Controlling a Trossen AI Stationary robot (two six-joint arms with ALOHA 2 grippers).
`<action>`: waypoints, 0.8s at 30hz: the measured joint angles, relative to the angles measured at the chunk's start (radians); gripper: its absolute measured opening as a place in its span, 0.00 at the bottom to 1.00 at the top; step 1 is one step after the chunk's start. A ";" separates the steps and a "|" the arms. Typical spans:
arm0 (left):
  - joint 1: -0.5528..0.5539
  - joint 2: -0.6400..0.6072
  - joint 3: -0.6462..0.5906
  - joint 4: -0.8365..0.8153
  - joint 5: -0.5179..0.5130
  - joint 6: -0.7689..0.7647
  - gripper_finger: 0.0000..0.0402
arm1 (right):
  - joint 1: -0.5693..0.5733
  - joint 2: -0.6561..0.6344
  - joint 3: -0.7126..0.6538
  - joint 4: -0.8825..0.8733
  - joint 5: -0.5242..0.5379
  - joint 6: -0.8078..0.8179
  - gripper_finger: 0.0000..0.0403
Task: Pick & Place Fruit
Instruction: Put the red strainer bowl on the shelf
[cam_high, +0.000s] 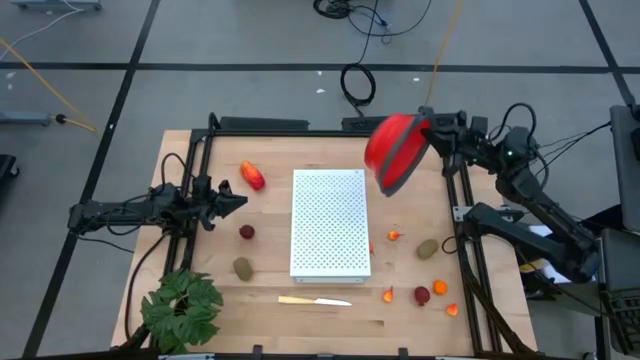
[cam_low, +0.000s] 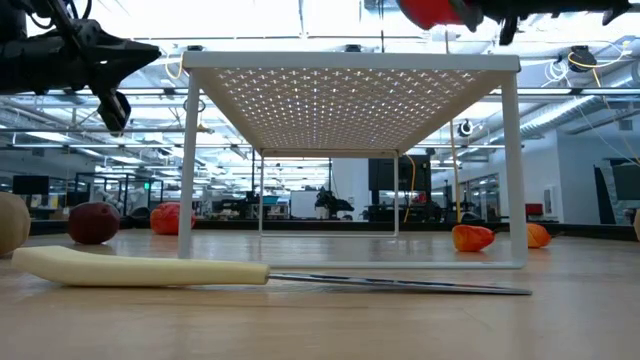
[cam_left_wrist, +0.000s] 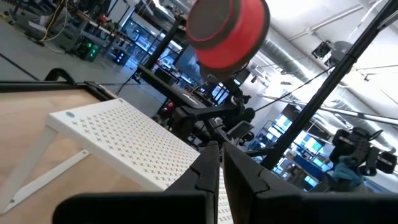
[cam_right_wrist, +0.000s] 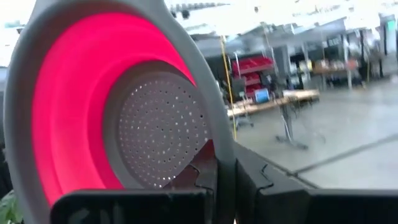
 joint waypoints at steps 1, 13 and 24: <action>0.000 0.000 0.000 0.000 0.000 0.004 0.05 | 0.008 0.000 0.000 0.011 -0.010 -0.015 0.02; 0.000 0.000 0.000 -0.001 0.000 0.006 0.05 | 0.046 0.049 0.001 0.033 -0.012 0.079 0.02; 0.000 0.000 0.000 -0.001 -0.001 0.006 0.05 | 0.106 0.207 0.001 0.034 0.068 0.615 0.02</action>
